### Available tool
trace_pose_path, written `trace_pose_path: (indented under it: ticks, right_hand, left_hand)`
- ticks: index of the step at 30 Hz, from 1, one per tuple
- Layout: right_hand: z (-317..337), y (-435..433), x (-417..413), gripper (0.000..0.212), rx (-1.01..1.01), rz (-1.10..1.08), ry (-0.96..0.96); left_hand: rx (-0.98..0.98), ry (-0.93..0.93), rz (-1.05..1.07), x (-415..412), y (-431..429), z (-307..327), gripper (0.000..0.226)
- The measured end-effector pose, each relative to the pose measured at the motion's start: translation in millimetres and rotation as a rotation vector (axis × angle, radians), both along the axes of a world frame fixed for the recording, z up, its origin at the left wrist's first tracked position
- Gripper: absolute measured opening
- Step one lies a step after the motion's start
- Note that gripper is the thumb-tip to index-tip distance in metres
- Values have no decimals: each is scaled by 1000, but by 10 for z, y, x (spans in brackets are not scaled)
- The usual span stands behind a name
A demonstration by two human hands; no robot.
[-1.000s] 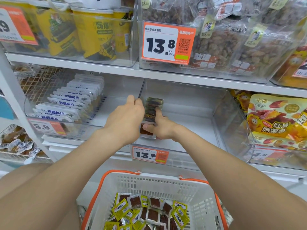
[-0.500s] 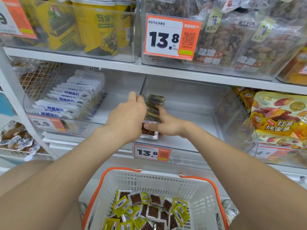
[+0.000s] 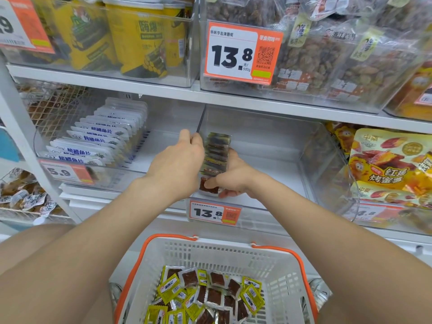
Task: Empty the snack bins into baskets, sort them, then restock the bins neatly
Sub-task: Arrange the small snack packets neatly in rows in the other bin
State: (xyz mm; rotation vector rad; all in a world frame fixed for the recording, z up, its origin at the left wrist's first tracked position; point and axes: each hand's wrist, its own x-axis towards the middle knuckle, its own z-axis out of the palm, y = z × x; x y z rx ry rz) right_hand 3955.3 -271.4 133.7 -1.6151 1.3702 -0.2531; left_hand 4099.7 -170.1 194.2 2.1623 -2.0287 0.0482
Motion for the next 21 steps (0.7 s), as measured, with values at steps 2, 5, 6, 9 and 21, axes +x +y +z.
trace_pose_path:
  ticks: [2, 5, 6, 9, 21]
  right_hand:
    - [32, 28, 0, 79, 6, -9, 31]
    - [40, 80, 5, 77, -35, -6, 45]
    - [28, 93, 10, 78, -51, -7, 44]
    - [-17, 87, 32, 78, -105, -10, 45]
    - [198, 101, -25, 39, -1, 39, 114]
  left_hand:
    - [-1, 0, 0, -4, 0, -4, 40]
    - [-1, -12, 2, -4, -7, -7, 44]
    - [-1, -17, 3, -4, -10, -7, 45]
    - [-1, -18, 4, -5, -3, 0, 43]
    - [1, -22, 3, -25, 11, 19, 42]
